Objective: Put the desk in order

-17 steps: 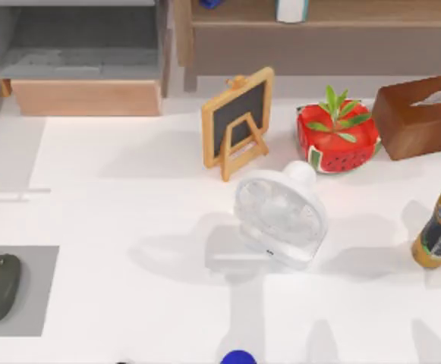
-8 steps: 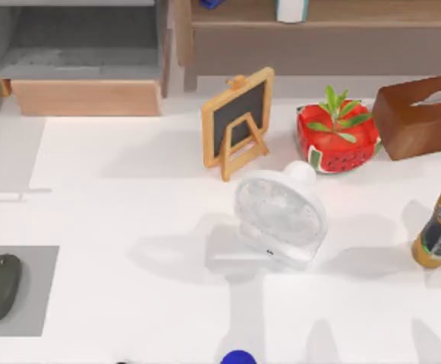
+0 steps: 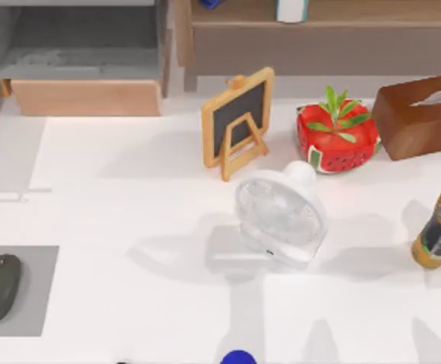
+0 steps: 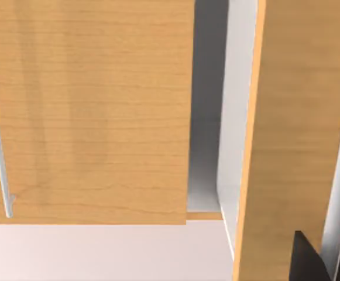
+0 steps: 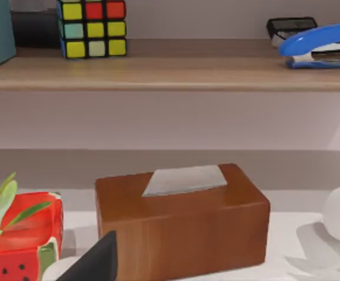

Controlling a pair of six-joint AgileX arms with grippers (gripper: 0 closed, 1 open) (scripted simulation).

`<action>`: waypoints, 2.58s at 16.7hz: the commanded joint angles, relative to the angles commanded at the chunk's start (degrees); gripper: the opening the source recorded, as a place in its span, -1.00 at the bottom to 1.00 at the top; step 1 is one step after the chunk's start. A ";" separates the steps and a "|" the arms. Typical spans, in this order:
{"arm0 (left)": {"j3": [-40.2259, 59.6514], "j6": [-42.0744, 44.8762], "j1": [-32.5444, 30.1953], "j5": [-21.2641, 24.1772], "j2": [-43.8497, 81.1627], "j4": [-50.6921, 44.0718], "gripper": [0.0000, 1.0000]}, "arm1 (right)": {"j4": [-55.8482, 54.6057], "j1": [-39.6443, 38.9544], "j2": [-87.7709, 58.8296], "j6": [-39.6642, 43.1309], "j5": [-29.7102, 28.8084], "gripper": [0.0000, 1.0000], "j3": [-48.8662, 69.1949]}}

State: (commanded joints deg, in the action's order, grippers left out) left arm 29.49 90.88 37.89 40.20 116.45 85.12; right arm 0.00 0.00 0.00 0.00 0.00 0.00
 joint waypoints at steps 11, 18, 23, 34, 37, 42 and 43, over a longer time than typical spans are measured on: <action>12.56 -0.30 -6.97 -6.89 5.20 -7.08 -1.00 | 0.00 0.00 0.00 0.00 0.00 1.00 0.00; 19.02 -0.45 -9.00 -9.02 8.32 -10.60 -1.00 | 0.00 0.00 0.00 0.00 0.00 1.00 0.00; 26.44 -0.64 -11.76 -11.85 11.51 -14.93 -1.00 | 0.00 0.00 0.00 0.00 0.00 1.00 0.00; 40.19 -0.84 -14.67 -14.89 17.62 -21.90 -1.00 | 0.00 0.00 0.00 0.00 0.00 1.00 0.00; 42.32 -0.90 -15.36 -15.58 18.82 -23.52 -1.00 | 0.00 0.00 0.00 0.00 0.00 1.00 0.00; 42.32 -0.90 -15.36 -15.58 18.82 -23.52 -0.70 | 0.00 0.00 0.00 0.00 0.00 1.00 0.00; 42.32 -0.90 -15.36 -15.58 18.82 -23.52 -0.55 | 0.00 0.00 0.00 0.00 0.00 1.00 0.00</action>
State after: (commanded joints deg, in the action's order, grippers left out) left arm 71.80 89.99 22.53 24.62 135.28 61.61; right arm 0.00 0.00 0.00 0.00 0.00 0.00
